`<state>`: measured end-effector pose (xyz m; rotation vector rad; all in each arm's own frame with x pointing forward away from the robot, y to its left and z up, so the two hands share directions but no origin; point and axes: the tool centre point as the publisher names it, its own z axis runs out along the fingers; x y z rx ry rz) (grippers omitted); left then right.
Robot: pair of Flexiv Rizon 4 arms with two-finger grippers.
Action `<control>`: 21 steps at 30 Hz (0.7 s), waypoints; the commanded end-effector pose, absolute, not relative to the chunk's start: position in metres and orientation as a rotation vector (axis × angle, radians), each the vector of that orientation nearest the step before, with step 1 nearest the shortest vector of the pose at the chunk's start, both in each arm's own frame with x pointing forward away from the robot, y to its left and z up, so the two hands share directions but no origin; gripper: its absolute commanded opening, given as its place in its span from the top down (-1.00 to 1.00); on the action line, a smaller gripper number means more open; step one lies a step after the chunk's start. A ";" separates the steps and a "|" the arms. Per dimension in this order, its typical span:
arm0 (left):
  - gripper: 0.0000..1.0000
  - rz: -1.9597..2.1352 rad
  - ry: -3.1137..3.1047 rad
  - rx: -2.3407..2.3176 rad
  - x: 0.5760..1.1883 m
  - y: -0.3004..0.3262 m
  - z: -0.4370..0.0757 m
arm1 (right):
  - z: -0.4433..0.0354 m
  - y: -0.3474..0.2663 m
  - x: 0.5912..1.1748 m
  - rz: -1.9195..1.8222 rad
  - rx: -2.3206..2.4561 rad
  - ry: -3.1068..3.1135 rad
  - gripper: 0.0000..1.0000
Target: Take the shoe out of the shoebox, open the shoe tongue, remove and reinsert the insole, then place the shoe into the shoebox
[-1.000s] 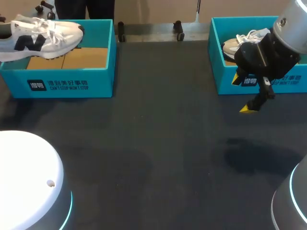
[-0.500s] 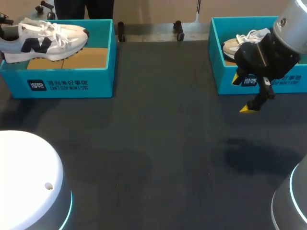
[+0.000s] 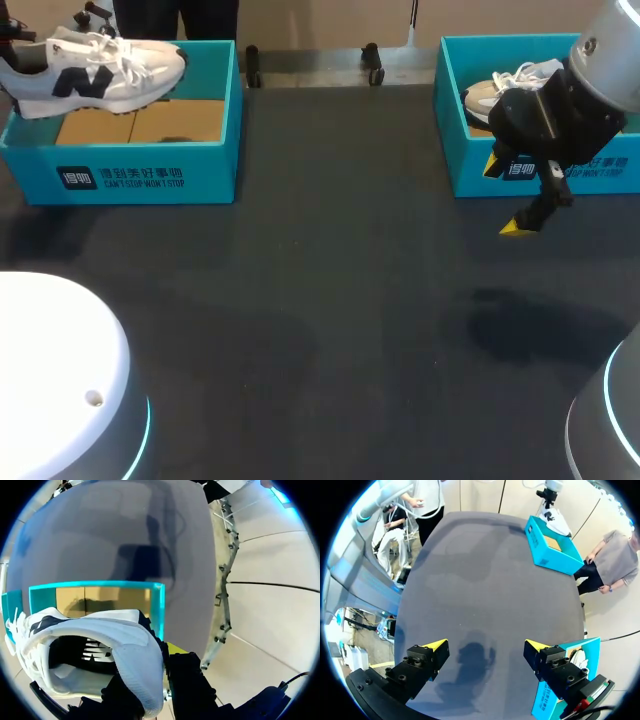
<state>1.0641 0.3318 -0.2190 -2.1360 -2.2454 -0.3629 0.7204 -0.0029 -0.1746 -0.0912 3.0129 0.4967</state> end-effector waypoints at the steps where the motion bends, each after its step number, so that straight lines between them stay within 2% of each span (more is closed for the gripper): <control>1: 1.00 -0.364 -2.252 -2.137 1.075 0.331 -0.226 | -0.176 -0.001 0.722 0.492 -0.090 3.016 -1.00; 21: 1.00 -0.399 -2.227 -2.129 1.093 0.312 -0.275 | -0.176 -0.001 0.722 0.492 -0.090 3.016 -1.00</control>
